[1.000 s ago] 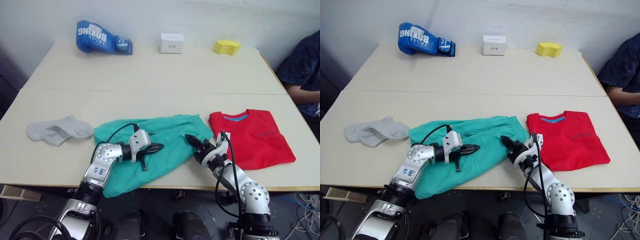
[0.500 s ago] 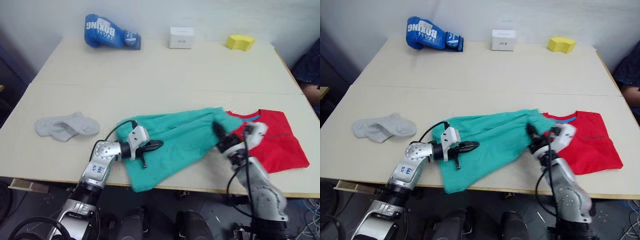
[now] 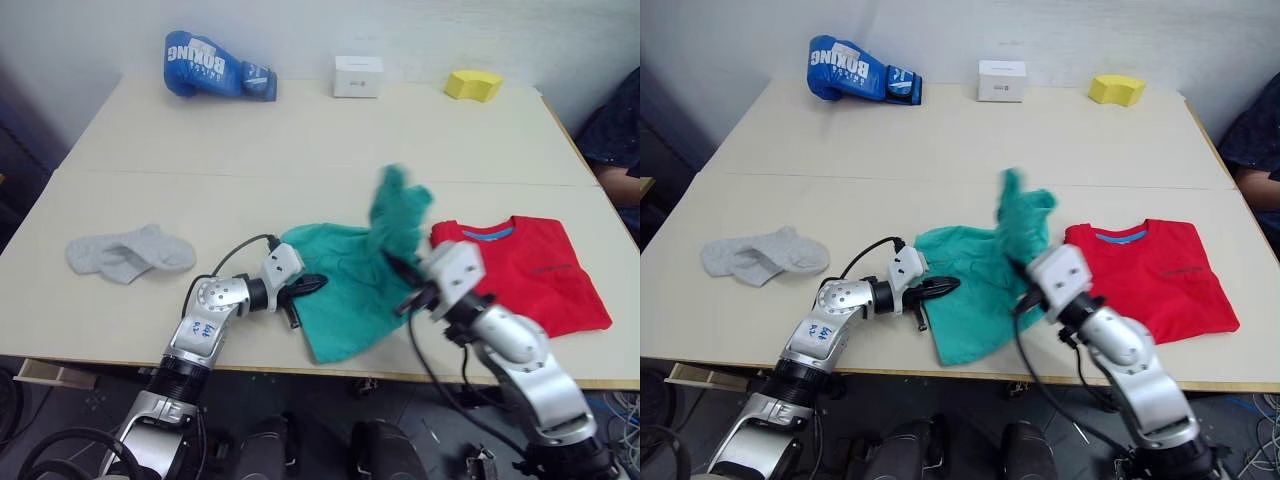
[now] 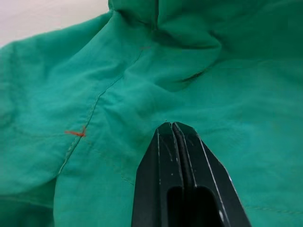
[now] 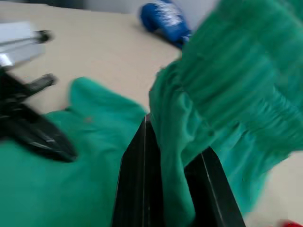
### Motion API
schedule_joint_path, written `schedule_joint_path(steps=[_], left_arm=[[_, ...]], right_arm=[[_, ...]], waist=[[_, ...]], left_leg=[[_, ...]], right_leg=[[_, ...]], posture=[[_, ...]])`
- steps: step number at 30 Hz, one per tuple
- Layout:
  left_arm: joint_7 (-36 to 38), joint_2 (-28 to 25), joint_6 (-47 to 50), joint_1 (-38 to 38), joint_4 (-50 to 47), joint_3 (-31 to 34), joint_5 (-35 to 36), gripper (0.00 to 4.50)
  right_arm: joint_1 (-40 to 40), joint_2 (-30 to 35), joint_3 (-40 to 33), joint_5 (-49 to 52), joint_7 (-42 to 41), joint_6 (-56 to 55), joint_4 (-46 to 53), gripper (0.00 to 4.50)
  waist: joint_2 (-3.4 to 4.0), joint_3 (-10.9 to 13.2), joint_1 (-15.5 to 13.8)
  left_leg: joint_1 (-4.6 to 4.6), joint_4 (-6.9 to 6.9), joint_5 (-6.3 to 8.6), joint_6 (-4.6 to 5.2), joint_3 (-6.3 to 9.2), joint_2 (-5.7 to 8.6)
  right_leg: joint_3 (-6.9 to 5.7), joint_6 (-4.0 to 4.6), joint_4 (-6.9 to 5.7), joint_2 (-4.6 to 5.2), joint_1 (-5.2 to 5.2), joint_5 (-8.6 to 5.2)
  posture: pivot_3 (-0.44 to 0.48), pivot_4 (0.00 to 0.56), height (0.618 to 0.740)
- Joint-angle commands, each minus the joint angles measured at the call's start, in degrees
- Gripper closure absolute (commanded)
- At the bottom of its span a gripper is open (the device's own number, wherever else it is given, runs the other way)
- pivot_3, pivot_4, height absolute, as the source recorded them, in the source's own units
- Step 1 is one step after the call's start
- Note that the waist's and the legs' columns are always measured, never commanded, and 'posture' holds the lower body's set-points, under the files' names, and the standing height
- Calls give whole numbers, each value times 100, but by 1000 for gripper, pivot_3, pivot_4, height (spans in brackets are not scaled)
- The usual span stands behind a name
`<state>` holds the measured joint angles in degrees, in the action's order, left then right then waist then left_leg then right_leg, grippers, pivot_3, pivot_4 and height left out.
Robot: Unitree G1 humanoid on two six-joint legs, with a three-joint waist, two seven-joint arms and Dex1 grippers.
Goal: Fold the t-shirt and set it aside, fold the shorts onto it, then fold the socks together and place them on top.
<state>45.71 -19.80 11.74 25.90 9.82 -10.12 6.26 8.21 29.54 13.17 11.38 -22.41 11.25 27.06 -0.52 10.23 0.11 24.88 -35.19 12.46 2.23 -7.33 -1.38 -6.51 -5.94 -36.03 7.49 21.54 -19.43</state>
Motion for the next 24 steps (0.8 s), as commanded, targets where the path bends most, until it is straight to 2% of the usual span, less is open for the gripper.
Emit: schedule_joint_path(steps=[1, 6, 11, 14, 17, 19, 24], left_arm=[[-44, -83, 167, -117, -206, 22, -5, 4500], [-99, -198, 381, -285, -413, 121, 57, 4500], [-78, -436, 655, -543, -798, 327, 201, 4500], [50, -633, 865, -775, -1221, 557, 510, 4500], [154, -866, 1160, -1092, -1751, 895, 901, 4500], [3, -943, 1399, -1217, -2033, 1207, 1115, 4500], [-384, -976, 2014, -1422, -2771, 1885, 1674, 4500]], right_arm=[[196, -248, 496, -389, -206, 2, -277, 4473], [526, -424, 906, -787, -660, -448, -906, 4473], [540, -432, 918, -437, -1382, -321, -1032, 4473], [555, -433, 653, 168, -1864, -70, -939, 3770], [547, -261, 372, 1016, -2675, -10, -791, 2787], [496, -42, 233, 1701, -3140, 603, -630, 2109], [358, 502, -289, 3143, -3663, 1850, -133, 375]], waist=[[-2, 0, -2], [-3, 0, 7], [-3, 0, 36], [-3, 0, 61], [-5, 1, 61], [-7, 3, 52], [-8, 4, -9]], left_leg=[[0, -1, 0, 1, 0, 4], [-2, -8, 0, 5, 0, 9], [-5, -7, 1, 2, 0, 1], [-8, -6, 0, 0, 0, -3], [-10, -6, 1, 1, 2, -4], [-9, -6, 3, 3, 4, -3], [-8, -7, 24, 35, 20, -3]], right_leg=[[-1, 1, 0, 2, -2, 1], [1, 3, -1, 6, -7, 3], [1, 4, -5, 2, -7, 3], [0, 4, -7, 0, -7, 2], [1, 4, -7, 1, -9, 3], [0, 5, -7, 3, -10, 3], [-4, 15, 2, 9, -17, 9]], posture=[[0, 150, 740], [0, 150, 740], [0, 150, 740], [0, 150, 740], [0, 150, 740], [0, 150, 740], [0, 150, 740]])
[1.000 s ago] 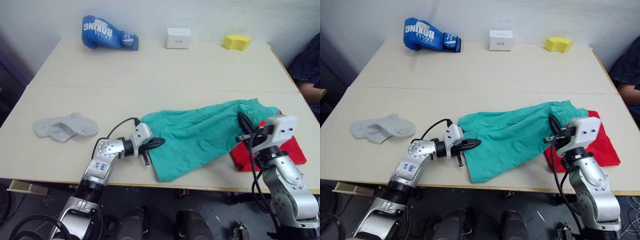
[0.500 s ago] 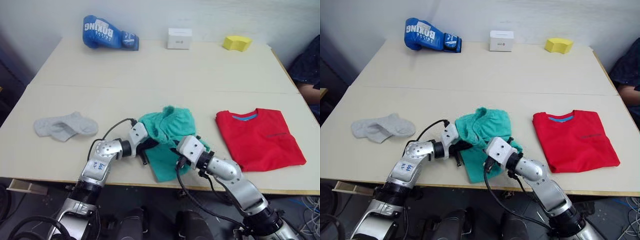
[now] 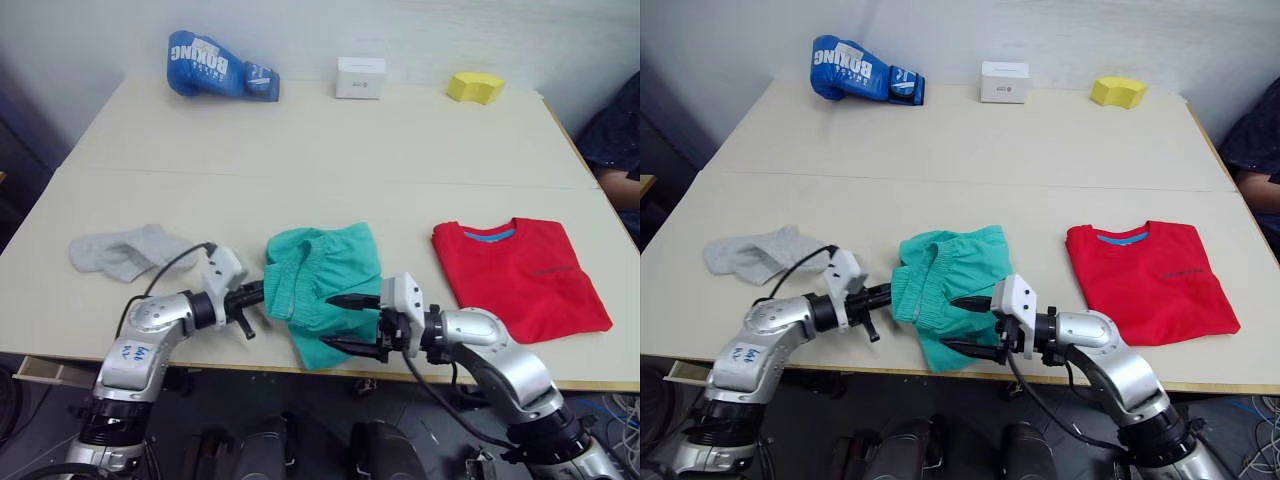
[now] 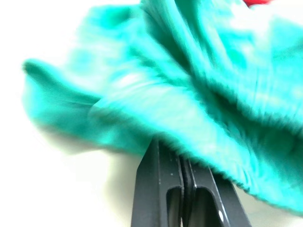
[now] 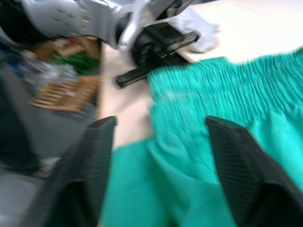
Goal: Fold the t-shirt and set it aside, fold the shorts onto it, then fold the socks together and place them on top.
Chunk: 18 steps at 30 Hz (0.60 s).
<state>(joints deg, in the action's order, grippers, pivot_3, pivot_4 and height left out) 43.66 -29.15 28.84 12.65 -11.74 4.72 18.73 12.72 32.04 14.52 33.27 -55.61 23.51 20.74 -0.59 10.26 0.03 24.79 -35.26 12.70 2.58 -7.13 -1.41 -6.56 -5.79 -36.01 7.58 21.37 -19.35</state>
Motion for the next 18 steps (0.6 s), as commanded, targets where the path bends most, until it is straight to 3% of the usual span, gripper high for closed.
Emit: schedule_joint_path(steps=[1, 3, 7, 10, 13, 18], left_arm=[[-197, -107, 490, -188, -796, 531, 564, 4500], [0, -350, 715, -477, -1162, 860, 920, 4500], [462, -658, 835, -664, -1341, 1318, 1676, 4500], [660, -803, 809, -423, -1291, 993, 1740, 4500], [644, -495, 397, 104, -954, 201, 1319, 4500], [371, 105, -630, 643, 207, -1068, 66, 4500]], right_arm=[[-128, 361, -606, 1246, -452, 779, 558, 503], [-113, 470, -933, 1385, -458, 831, 433, 779], [287, 396, -1196, 756, -502, 172, -387, 2145], [825, 327, -970, -76, -964, -855, -1321, 3208], [1467, -34, -770, -629, -1320, -1761, -2466, 4325], [2381, -652, -386, -1297, -2028, -2969, -4194, 4459]], waist=[[0, 0, 2], [-1, 0, 18], [-1, 1, 28], [0, 2, 4], [2, 3, -18], [1, 3, 20]], left_leg=[[2, 0, 2, 1, 1, 0], [2, 0, 7, 0, 0, 0], [-5, 0, 8, -13, -5, -9], [-10, 0, 17, -42, -13, -8], [-12, -1, 14, -41, -18, 2], [-19, 0, -21, -31, -46, 13]], right_leg=[[1, 2, 3, 1, -1, 1], [1, 5, 8, 2, -1, 3], [-1, 10, 6, -8, -1, 0], [-4, 12, 4, -9, -1, 0], [-3, 13, 3, -6, -4, 2], [1, 8, -5, -9, -3, 5]], posture=[[0, 150, 740], [0, 150, 740], [0, 150, 740], [0, 150, 740], [0, 150, 740], [0, 150, 740]])
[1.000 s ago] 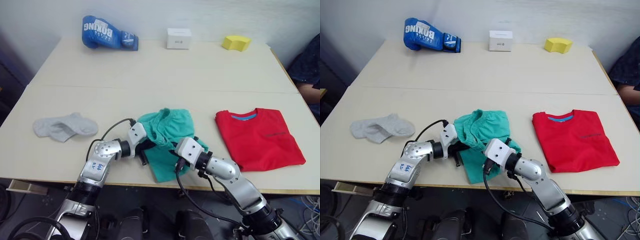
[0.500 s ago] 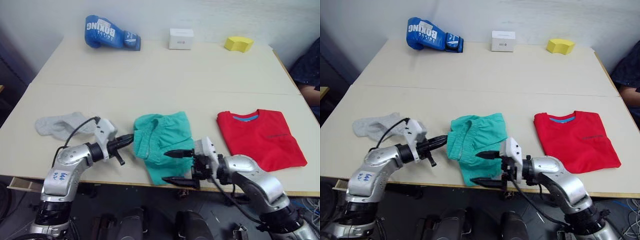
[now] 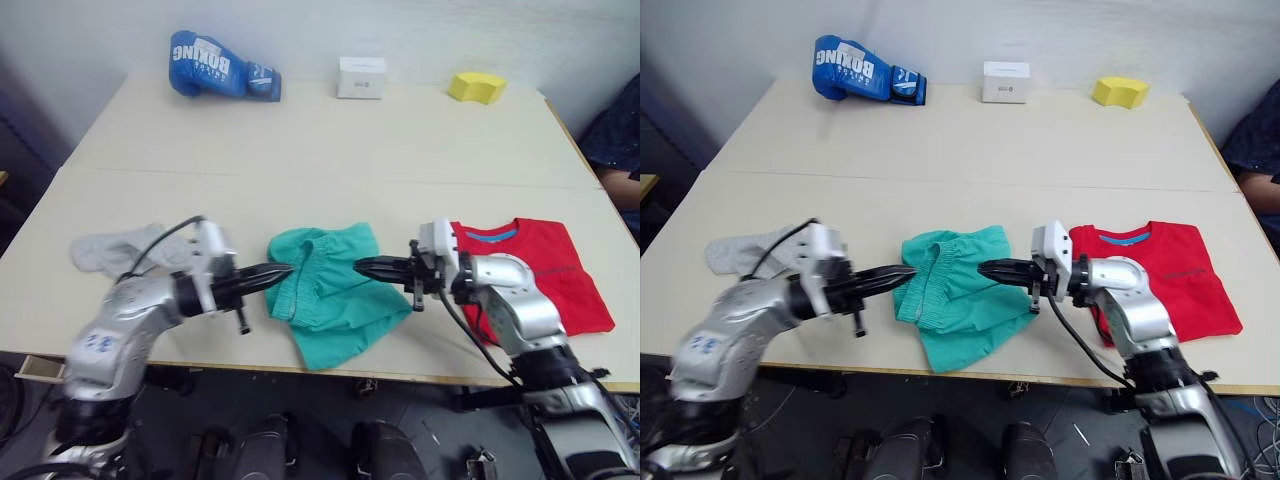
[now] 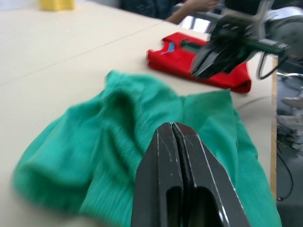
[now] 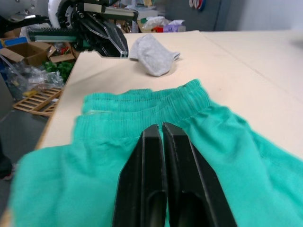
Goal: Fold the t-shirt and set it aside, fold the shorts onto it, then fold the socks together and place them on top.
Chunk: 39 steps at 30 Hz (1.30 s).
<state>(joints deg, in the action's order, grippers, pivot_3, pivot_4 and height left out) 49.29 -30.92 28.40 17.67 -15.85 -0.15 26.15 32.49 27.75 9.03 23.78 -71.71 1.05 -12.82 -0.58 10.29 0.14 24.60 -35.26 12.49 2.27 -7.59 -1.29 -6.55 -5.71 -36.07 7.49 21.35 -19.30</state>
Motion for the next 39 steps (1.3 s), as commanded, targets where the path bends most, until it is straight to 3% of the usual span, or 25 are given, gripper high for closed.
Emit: schedule_joint_path(steps=[1, 4, 7, 12, 14, 16, 20, 23, 28, 34, 39], left_arm=[[-296, 378, -646, 194, 890, -780, -900, 4500], [-713, 528, -599, 265, 1429, -981, -1353, 4500], [-919, 577, -538, 125, 1369, -920, -1420, 4500], [-758, 299, -571, -227, 1236, -1003, -1513, 4500], [-735, 220, -640, -252, 1276, -976, -1526, 4500], [-732, 182, -767, -225, 1316, -945, -1524, 4500], [-550, 222, -972, -130, 1141, -744, -1197, 4500], [-268, 278, -617, 56, 534, -382, -402, 4500], [-343, 376, 186, 538, 120, -225, 163, 4500], [-856, 786, 79, 1161, 1175, -1031, -847, 4500], [-1342, 1126, -334, 1475, 2172, -1242, -1538, 4500]], right_arm=[[561, -350, 231, -492, -531, -989, -1246, 4459], [942, -671, 246, -826, -598, -1727, -2362, 4459], [1354, -964, 49, -1036, -318, -2494, -3433, 4459], [2043, -1243, -287, -1486, 1074, -3140, -4942, 4459], [2221, -1267, -350, -1727, 1787, -3226, -5296, 4459], [2291, -1263, -479, -1752, 1958, -3265, -5410, 4459], [2095, -1172, -880, -1233, 1123, -3224, -4901, 4459], [1452, -906, -972, -740, 257, -2780, -3693, 4459], [427, -581, -761, -696, -31, -2264, -2276, 4459], [-262, -542, -318, -1338, 204, -2403, -1986, 4459], [-769, -390, 38, -1486, 67, -2117, -1327, 4459]], waist=[[-1, 1, 25], [-6, 4, 70], [-10, 6, 136], [-9, 5, 187], [-9, 5, 207], [-9, 5, 229], [-9, 5, 257], [-8, 6, 244], [-9, 6, 147], [-9, 6, 144], [-14, 9, 138]], left_leg=[[-15, 0, -1, 2, -24, -2], [-26, 0, -1, 6, -48, -11], [-33, -3, -1, 6, -52, -17], [-50, -3, 1, 1, -54, -19], [-51, -3, 4, -8, -53, -24], [-51, -2, 7, -16, -52, -26], [-50, -1, 7, -19, -52, -29], [-47, 0, 7, -18, -51, -30], [-43, -8, 10, -13, -47, -27], [-48, -10, 10, -13, -48, -25], [-46, -15, 10, -12, -54, -27]], right_leg=[[-5, -1, -1, -6, 0, 0], [9, -1, -9, -10, 5, 0], [19, -1, -23, -4, 7, 0], [48, 0, -45, 3, 6, 0], [60, 6, -48, 2, 7, -4], [64, 14, -50, 1, 9, -8], [65, 17, -52, -3, 9, -10], [65, 17, -51, -3, 10, -10], [62, 16, -62, 1, 4, -9], [60, 15, -52, -2, 4, -9], [57, 14, -50, -6, 7, -9]], posture=[[0, 150, 740], [0, 150, 740], [0, 150, 740], [0, 150, 740], [0, 150, 740], [0, 150, 740], [0, 150, 740], [0, 150, 740], [0, 150, 740], [0, 150, 740], [0, 150, 740]])
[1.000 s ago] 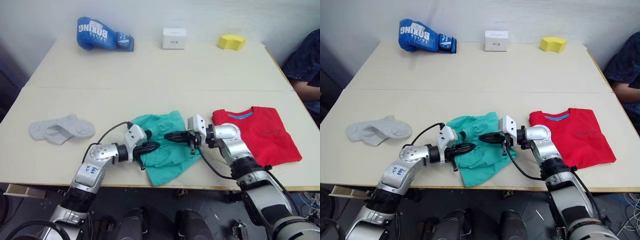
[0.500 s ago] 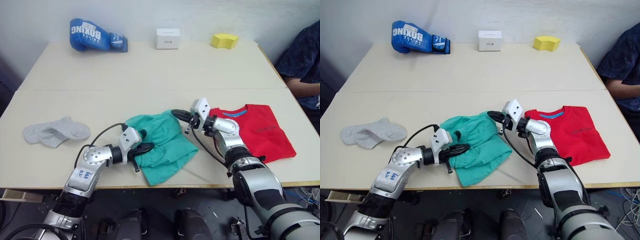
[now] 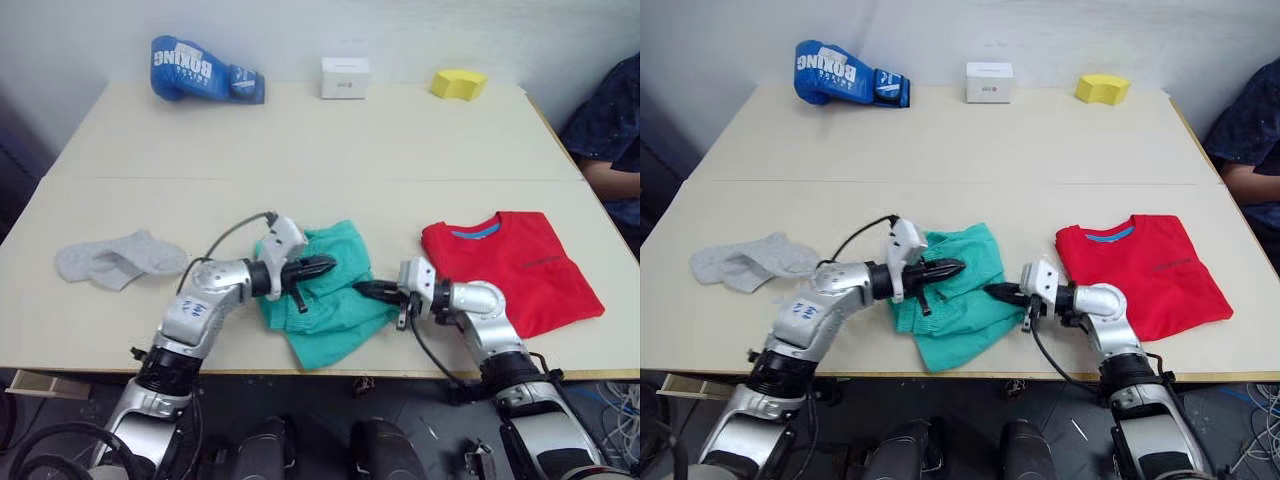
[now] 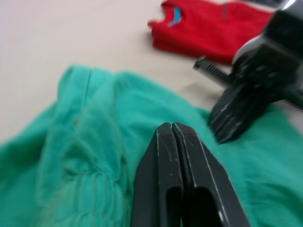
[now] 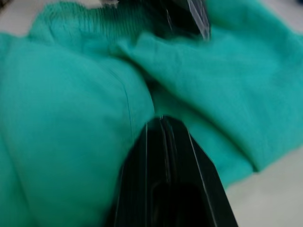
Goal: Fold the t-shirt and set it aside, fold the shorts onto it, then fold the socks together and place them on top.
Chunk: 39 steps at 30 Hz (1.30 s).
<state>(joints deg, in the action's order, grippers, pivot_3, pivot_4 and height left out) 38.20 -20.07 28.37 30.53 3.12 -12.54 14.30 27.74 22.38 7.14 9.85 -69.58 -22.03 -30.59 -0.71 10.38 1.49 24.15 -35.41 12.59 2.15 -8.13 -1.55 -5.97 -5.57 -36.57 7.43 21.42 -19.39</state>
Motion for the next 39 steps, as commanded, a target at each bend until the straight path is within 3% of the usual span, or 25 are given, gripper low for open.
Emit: schedule_joint_path(steps=[1, 5, 11, 13, 16, 20, 26, 33, 36, 39], left_arm=[[-295, 63, -430, 221, 409, 53, -411, 4500], [-400, -60, -795, 307, 853, 361, -539, 4500], [307, -255, -1408, 206, 876, 547, -304, 4500], [826, -418, -1749, 85, 817, 529, -225, 4500], [1239, -655, -2075, -25, 848, 547, -255, 4500], [1397, -703, -2347, -56, 948, 657, -214, 4500], [1572, -719, -2432, -227, 881, 659, -206, 4500], [1448, -622, -2581, -443, 999, 641, -315, 4500], [1437, -614, -2617, -536, 949, 598, -372, 4500], [1372, -594, -2669, -571, 994, 629, -392, 4500]], right_arm=[[-389, 195, 281, -70, -181, 315, 680, 4459], [-997, 645, 527, 25, -463, 687, 1861, 4459], [-1376, 1006, 192, 491, -138, 1327, 3137, 4459], [-1365, 1222, -206, 1502, 377, 3297, 3900, 4459], [-1181, 1712, -651, 2894, 792, 5680, 4544, 3550], [-396, 1928, -1164, 4005, 1587, 8105, 4024, 2061], [999, 1525, -743, 3567, 2418, 9696, 2357, 43], [1988, 715, -147, 3205, 2394, 10138, 1411, 43], [2225, 398, -157, 3055, 2509, 10221, 1008, 658], [2352, 174, -367, 2967, 2667, 10222, 775, 1723]], waist=[[0, 0, 5], [-1, 0, -5], [-3, 1, -5], [-2, 1, -4], [-2, 1, -5], [-2, 1, -9], [-2, 1, 8], [-2, 1, 23], [-2, 1, 22], [-2, 1, 11]], left_leg=[[0, -1, 0, 0, 0, -1], [-1, -3, 1, -1, 3, -2], [0, -6, 12, 1, 4, -3], [0, -7, 13, -1, 4, -4], [3, -8, 17, -2, 9, -7], [7, -13, 52, -1, 23, -9], [13, -13, 39, 12, 11, -9], [15, -24, 44, 22, -18, -10], [15, -31, 47, 27, -19, -10], [15, -31, 48, 28, -19, -8]], right_leg=[[1, 0, 0, 0, 0, 0], [3, 0, 1, 3, -2, 0], [1, 0, 3, 5, -2, 0], [1, 0, 2, 4, -1, 0], [9, 2, 5, 8, 1, 0], [2, 8, 13, 15, -1, -1], [1, 10, 15, 19, 7, -1], [-1, 8, 3, 10, 16, 0], [0, 5, -1, 11, 15, 1], [1, 5, -3, 14, 15, 1]], posture=[[0, 150, 740], [0, 150, 740], [0, 150, 740], [0, 150, 740], [0, 150, 740], [0, 150, 740], [0, 150, 740], [0, 150, 740], [0, 150, 740], [0, 150, 740]])
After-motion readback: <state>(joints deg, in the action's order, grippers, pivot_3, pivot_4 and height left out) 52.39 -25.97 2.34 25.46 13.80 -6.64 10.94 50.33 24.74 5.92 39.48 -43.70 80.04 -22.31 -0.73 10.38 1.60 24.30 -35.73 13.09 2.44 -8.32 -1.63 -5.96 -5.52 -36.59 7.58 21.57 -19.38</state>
